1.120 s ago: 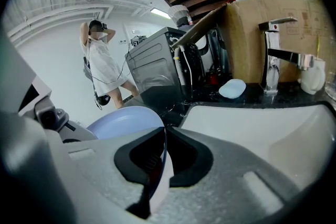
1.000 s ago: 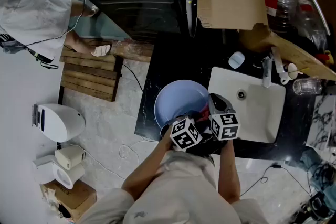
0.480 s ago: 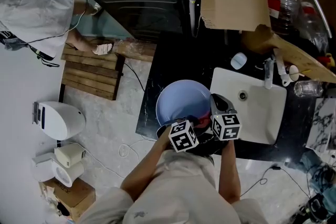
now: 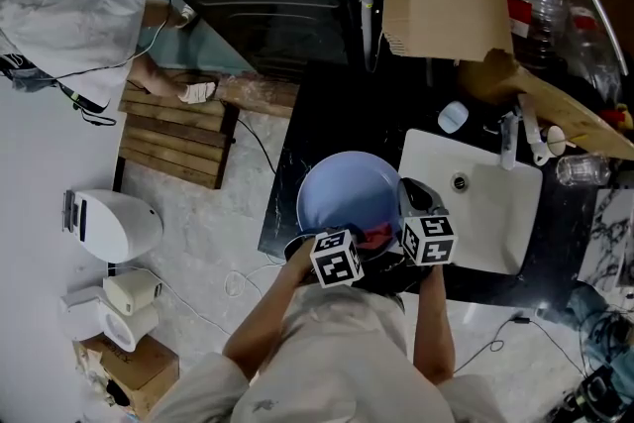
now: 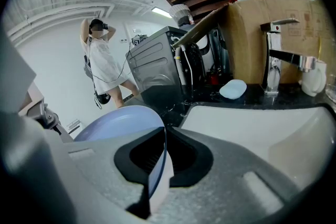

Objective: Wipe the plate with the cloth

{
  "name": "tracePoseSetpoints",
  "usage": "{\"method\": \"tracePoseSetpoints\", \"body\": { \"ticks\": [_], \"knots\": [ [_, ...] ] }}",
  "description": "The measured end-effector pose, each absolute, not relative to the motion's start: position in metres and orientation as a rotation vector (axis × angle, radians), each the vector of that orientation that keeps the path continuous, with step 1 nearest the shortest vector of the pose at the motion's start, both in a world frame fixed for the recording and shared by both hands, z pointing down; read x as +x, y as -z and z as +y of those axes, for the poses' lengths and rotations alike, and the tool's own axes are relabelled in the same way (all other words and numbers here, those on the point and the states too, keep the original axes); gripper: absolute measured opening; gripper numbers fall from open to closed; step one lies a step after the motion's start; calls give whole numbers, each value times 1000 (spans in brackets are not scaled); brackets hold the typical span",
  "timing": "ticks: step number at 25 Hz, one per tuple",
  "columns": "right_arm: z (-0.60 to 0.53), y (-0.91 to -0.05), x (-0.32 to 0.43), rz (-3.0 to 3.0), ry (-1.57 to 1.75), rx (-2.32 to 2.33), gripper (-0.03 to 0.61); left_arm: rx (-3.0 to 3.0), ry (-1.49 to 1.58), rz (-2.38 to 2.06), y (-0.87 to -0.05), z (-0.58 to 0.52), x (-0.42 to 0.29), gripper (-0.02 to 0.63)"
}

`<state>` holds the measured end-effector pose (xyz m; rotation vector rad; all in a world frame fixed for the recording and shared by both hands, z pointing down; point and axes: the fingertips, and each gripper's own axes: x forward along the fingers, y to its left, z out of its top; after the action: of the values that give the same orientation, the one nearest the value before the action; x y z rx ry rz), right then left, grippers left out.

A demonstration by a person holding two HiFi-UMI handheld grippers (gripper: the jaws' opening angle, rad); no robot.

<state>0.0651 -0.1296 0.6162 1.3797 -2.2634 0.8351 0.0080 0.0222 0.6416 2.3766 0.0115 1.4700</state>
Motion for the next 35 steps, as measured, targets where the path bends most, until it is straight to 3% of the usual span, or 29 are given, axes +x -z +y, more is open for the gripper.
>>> {"method": "tracePoseSetpoints", "body": {
  "ticks": [35],
  "knots": [
    [-129,-615,64,-2262,-821,1377,15,2201,-1742,-66,-642,6,-66,34]
  ]
}}
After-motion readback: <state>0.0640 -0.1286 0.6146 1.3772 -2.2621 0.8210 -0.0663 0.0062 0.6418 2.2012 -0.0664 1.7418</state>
